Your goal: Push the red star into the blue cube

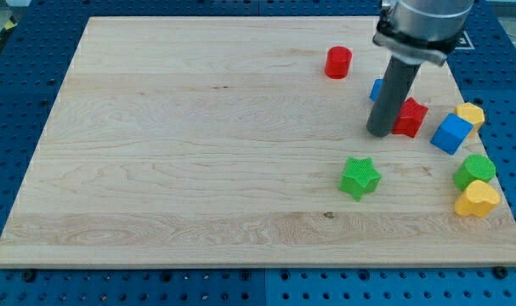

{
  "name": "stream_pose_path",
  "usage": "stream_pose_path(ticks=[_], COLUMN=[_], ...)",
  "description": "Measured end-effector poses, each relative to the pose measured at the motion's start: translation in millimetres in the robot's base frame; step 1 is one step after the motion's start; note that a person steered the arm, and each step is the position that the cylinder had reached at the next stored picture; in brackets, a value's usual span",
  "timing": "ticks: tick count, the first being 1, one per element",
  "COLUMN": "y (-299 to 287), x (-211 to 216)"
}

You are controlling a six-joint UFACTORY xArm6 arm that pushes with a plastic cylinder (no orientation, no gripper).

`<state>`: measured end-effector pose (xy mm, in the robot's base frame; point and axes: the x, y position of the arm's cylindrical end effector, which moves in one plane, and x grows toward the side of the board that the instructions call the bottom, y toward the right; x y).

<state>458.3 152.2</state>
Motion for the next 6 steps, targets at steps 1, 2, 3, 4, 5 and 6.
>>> stream_pose_path(ticks=[1, 2, 3, 4, 5, 6], y=[-3, 9, 15, 21, 30, 30], x=[27, 16, -9, -42, -53, -16])
